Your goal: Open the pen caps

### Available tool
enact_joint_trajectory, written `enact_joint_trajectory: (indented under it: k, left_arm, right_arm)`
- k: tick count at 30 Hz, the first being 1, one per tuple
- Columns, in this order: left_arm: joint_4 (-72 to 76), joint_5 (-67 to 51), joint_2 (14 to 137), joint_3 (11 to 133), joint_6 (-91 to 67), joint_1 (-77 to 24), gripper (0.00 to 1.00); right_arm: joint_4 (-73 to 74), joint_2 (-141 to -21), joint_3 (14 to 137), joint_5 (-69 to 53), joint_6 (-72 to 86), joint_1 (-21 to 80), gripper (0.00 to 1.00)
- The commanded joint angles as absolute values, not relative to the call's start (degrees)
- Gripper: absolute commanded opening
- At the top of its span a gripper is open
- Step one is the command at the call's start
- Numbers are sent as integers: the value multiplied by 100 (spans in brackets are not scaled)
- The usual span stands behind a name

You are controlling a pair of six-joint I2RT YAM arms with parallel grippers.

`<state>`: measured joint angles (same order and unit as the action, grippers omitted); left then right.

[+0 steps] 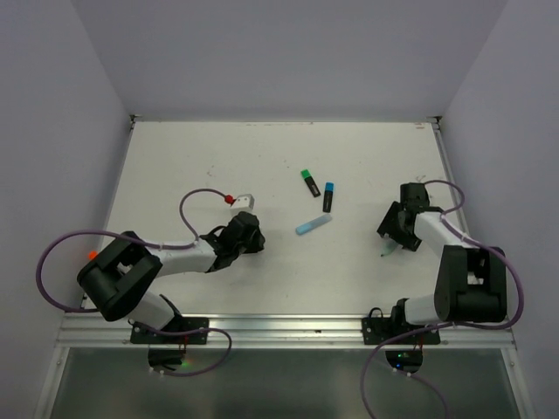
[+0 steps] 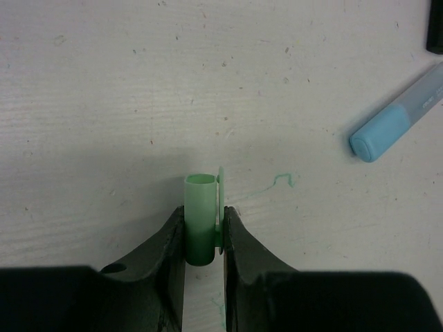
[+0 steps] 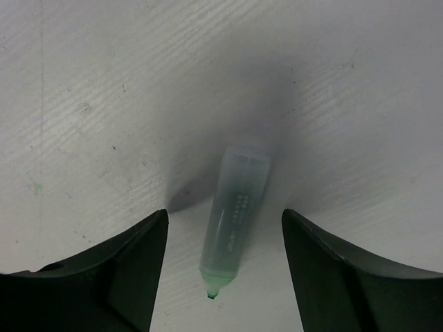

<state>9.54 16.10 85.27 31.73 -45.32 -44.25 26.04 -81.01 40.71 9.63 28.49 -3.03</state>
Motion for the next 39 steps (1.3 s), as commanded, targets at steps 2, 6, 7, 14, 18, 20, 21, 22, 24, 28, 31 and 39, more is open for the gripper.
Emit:
enact_joint_trajectory:
  k: [2, 6, 7, 14, 18, 20, 21, 22, 24, 28, 31, 39]
  left_arm:
    - [1055, 1617, 8578, 3217, -4403, -4324, 0]
    - [1081, 1661, 8560, 3111, -4412, -4289, 0]
    - [1072, 1670, 8569, 3094, -4421, -4280, 0]
    - [1116, 1617, 8605, 2997, -4518, -4271, 7]
    - [1160, 1591, 8508, 2901, -4535, -4271, 25]
    - [1160, 1582, 8473, 2857, -4509, -4263, 33]
    - [1151, 1582, 8447, 2839, -4509, -4263, 34]
    - [1151, 1582, 8411, 2795, -4517, -4263, 36]
    - [1134, 1591, 8359, 2760, -4535, -4263, 38]
    - [1142, 1591, 8227, 2655, -4570, -4263, 47]
    - [1125, 1600, 8113, 2584, -4605, -4263, 53]
    - [905, 1565, 7305, 2356, -4737, -4263, 66]
  right_arm:
    - [2733, -7542, 4315, 1117, 2777, -299, 74]
    - [2988, -7067, 4526, 967, 2900, 173, 77]
    - [3023, -7023, 4648, 958, 3040, 506, 77]
    - [3146, -7470, 5238, 809, 3787, 1608, 77]
    - [3278, -7988, 5528, 1019, 4156, 2073, 96]
    - [3148, -8147, 5581, 1108, 4219, 2320, 99]
    - [3051, -8174, 5564, 1055, 4245, 2381, 99]
    - [2806, -8217, 5485, 802, 4341, 2417, 99]
    - [2690, -8253, 5441, 721, 4560, 2426, 99]
    - [2382, -8428, 5448, 448, 4798, 2496, 99]
    - [2452, -8788, 5729, 474, 4904, 2662, 96]
    - [2321, -9659, 6161, 800, 5475, 3050, 88]
